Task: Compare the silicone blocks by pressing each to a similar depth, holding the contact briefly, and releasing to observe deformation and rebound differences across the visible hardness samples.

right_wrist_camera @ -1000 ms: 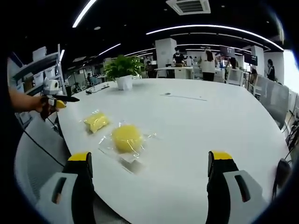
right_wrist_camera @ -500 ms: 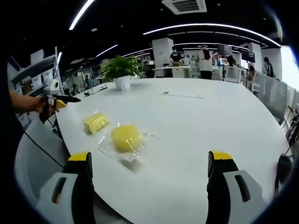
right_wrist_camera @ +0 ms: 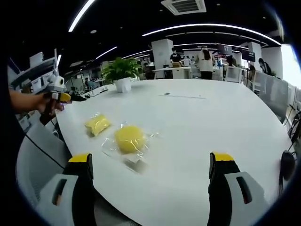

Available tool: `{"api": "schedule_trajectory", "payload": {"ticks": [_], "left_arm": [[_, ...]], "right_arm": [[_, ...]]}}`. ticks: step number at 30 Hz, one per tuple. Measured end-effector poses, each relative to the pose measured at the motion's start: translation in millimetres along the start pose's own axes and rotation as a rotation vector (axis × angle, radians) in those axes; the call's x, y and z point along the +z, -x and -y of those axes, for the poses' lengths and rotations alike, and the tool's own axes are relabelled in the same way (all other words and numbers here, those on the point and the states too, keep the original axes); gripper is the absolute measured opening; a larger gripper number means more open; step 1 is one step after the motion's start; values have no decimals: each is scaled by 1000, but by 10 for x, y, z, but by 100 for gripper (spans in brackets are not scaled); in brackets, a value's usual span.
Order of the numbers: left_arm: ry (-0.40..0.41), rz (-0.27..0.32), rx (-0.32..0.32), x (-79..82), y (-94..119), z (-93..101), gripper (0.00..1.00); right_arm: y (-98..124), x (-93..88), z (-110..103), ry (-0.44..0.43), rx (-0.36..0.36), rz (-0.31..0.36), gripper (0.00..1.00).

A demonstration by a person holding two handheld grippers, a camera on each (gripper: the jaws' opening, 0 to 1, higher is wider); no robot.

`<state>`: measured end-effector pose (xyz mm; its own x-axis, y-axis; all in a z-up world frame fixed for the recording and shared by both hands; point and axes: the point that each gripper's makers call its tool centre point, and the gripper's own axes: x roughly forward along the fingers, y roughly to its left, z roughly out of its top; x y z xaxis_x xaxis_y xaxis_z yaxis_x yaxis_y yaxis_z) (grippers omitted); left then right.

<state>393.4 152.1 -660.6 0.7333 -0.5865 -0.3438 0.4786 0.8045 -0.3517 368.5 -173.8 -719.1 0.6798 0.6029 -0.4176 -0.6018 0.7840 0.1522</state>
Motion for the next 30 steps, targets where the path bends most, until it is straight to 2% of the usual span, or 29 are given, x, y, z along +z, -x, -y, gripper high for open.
{"api": "schedule_trajectory", "payload": {"ticks": [11, 17, 23, 27, 30], "left_arm": [[7, -32, -55, -25, -325, 183, 99], [45, -52, -69, -34, -509, 222, 99], [76, -99, -109, -143, -720, 304, 100], [110, -115, -128, -174, -837, 337, 99], [189, -104, -131, -133, -923, 360, 99]], "right_arm": [[-7, 7, 2, -4, 0, 8, 97], [36, 14, 5, -14, -9, 17, 96], [31, -35, -35, -15, -11, 14, 96], [38, -37, -38, -24, -16, 18, 96], [46, -44, -48, -23, -16, 15, 96]]}}
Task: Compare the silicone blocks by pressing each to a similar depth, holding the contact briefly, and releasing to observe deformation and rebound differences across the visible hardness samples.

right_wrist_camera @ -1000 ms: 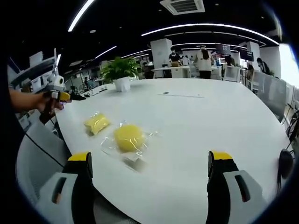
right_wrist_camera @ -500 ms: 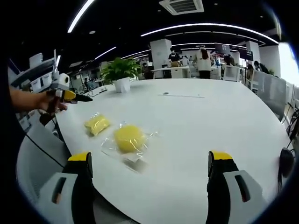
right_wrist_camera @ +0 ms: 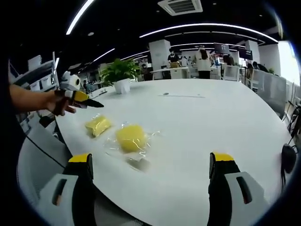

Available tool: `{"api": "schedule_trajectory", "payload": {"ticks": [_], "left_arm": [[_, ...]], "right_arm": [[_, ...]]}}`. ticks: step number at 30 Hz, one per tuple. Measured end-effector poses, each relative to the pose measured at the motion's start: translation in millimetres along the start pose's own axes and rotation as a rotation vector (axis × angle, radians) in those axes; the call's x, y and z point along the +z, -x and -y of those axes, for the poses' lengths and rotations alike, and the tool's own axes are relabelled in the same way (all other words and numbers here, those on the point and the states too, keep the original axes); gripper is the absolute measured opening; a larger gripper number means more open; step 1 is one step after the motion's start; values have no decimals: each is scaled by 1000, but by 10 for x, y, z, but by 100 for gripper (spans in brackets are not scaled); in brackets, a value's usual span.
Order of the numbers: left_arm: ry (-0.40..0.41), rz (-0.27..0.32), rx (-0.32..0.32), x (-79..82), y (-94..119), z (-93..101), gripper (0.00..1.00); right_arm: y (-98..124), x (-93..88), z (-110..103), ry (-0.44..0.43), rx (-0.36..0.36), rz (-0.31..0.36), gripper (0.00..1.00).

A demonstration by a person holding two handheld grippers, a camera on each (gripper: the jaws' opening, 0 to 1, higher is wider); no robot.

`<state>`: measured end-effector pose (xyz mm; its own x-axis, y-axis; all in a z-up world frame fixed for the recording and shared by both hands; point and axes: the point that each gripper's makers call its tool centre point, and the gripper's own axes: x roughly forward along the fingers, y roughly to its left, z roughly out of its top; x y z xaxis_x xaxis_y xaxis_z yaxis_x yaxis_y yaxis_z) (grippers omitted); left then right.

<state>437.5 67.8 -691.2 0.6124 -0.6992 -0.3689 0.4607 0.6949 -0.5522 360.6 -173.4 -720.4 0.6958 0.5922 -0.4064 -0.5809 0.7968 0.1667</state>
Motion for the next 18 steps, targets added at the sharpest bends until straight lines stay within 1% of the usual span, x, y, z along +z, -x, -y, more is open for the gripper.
{"api": "schedule_trajectory", "payload": {"ticks": [3, 5, 7, 10, 12, 13, 15, 18], "left_arm": [[17, 1, -6, 18, -79, 4, 98], [35, -22, 9, -22, -134, -28, 96], [54, -26, 2, -34, -180, -20, 97], [93, -32, -5, -42, -240, -38, 97], [135, -32, 1, -39, -286, -76, 96], [177, -33, 8, -39, -314, -89, 96], [218, -29, 28, -30, -372, -145, 97], [235, -31, 30, -28, -442, -186, 95]], "right_arm": [[6, -5, 2, 0, 0, 0, 96], [8, -10, 13, -3, -4, 1, 96], [10, -11, 20, -8, -6, 4, 96], [9, -16, 20, -10, -6, 4, 96], [9, -18, 19, -11, -5, 5, 96], [8, -19, 21, -11, -5, 5, 96], [6, -19, 20, -14, -6, 5, 96], [-3, -19, 17, -18, -5, 6, 96]]}}
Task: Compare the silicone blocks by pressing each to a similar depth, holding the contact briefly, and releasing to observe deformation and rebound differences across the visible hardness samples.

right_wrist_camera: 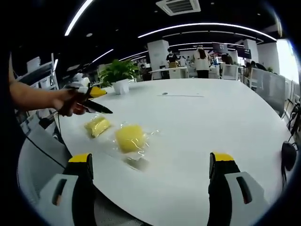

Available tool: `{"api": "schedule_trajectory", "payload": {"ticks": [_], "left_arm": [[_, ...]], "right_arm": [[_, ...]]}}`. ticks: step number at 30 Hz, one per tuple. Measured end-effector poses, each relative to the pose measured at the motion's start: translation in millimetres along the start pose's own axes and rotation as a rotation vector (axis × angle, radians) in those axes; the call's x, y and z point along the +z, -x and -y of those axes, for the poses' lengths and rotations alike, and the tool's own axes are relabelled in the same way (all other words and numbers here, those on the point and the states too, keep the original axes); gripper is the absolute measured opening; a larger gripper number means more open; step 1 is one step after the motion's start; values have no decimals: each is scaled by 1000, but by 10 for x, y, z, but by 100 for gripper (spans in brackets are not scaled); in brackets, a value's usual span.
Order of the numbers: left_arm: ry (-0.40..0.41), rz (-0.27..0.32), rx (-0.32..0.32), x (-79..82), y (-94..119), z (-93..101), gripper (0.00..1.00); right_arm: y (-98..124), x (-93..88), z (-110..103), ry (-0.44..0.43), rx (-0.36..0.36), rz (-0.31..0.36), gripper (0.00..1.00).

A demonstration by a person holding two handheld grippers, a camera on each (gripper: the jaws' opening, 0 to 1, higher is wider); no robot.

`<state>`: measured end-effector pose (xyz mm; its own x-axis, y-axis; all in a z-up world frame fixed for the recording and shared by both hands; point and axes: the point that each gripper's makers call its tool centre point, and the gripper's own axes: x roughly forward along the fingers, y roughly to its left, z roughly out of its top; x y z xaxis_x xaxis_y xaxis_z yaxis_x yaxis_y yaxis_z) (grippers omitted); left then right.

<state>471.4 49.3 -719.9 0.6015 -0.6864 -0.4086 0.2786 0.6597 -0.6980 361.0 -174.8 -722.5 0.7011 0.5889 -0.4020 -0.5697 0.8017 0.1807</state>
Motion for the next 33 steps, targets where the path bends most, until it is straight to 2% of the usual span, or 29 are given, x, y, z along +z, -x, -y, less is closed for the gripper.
{"api": "schedule_trajectory", "payload": {"ticks": [5, 11, 16, 19, 25, 27, 31, 33], "left_arm": [[96, -20, -1, -71, -124, -20, 97], [125, -56, 3, -175, -219, -58, 98], [222, -56, -27, -190, -277, -63, 92], [248, -73, -28, -239, -311, -74, 90], [256, -112, -31, -358, -386, -59, 81], [255, -114, -23, -369, -399, -64, 74], [269, -126, 3, -395, -460, -133, 59], [277, -139, 52, -431, -482, -229, 55]], "right_arm": [[-7, 13, 4, -2, 2, 1, 96], [-8, 9, 19, -12, -2, 1, 96], [-10, -3, 13, -17, -1, -1, 96], [-19, -10, 11, -16, 1, -4, 96], [-31, -22, -1, -21, 6, -9, 96], [-33, -29, 1, -18, 8, -12, 96], [-36, -31, 4, -18, 10, -15, 96], [-40, -27, 12, -18, 12, -15, 96]]}}
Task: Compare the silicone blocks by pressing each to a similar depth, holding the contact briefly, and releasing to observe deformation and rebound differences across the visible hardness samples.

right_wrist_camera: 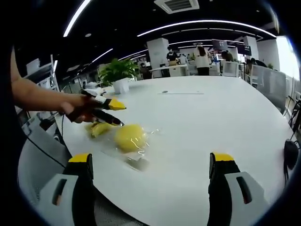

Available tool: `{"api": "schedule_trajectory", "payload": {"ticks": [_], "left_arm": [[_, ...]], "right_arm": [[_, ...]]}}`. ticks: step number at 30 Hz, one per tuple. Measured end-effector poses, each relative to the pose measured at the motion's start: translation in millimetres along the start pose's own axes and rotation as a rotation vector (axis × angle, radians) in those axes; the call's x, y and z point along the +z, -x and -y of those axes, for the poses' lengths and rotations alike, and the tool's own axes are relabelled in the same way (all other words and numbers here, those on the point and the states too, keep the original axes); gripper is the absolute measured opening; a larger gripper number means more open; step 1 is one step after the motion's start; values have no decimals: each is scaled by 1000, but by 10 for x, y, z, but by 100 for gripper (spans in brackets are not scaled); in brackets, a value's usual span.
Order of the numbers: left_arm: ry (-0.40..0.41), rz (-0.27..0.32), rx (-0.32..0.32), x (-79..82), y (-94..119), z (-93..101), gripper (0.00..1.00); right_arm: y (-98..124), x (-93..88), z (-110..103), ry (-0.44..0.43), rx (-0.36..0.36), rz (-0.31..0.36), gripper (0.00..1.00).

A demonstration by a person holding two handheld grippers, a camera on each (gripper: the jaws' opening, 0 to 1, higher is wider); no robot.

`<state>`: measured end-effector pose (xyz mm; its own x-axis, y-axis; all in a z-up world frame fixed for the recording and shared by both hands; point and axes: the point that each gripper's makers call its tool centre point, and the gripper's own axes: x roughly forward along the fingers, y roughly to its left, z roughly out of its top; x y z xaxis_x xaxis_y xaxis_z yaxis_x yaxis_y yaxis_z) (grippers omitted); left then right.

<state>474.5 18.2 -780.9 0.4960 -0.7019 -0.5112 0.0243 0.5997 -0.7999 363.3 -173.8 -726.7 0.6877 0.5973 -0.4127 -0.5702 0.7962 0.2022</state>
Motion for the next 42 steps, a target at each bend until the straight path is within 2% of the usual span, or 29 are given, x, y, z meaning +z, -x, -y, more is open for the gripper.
{"api": "schedule_trajectory", "payload": {"ticks": [4, 10, 13, 21, 25, 27, 30, 36, 38, 42], "left_arm": [[7, 7, -6, 13, -24, 17, 48], [18, -13, 3, -9, -68, 3, 36], [42, -33, 4, -41, -100, -7, 33], [39, -43, 20, -77, -193, 31, 28], [-10, -48, 61, -107, -250, -30, 20], [-1, -50, 72, -119, -253, -65, 15], [-11, -45, 77, -111, -259, -74, 12], [-44, -43, 60, -109, -296, -58, 10], [-78, -36, 54, -106, -316, -48, 9], [-93, -36, 23, -114, -332, 21, 4]], "right_arm": [[0, 8, 4, -2, 0, 0, 96], [-6, 7, -3, -2, 4, -5, 96], [-3, 6, -8, -1, 4, -6, 96], [16, -22, -10, 2, 4, -17, 96], [28, -5, -11, 0, 1, -12, 96], [30, -8, -13, -2, -1, -8, 96], [30, -36, -19, -9, -1, -10, 96], [34, -85, -11, -24, -8, -10, 96], [27, -80, -22, -28, -7, -8, 96], [21, -49, -40, -20, -4, -4, 96]]}}
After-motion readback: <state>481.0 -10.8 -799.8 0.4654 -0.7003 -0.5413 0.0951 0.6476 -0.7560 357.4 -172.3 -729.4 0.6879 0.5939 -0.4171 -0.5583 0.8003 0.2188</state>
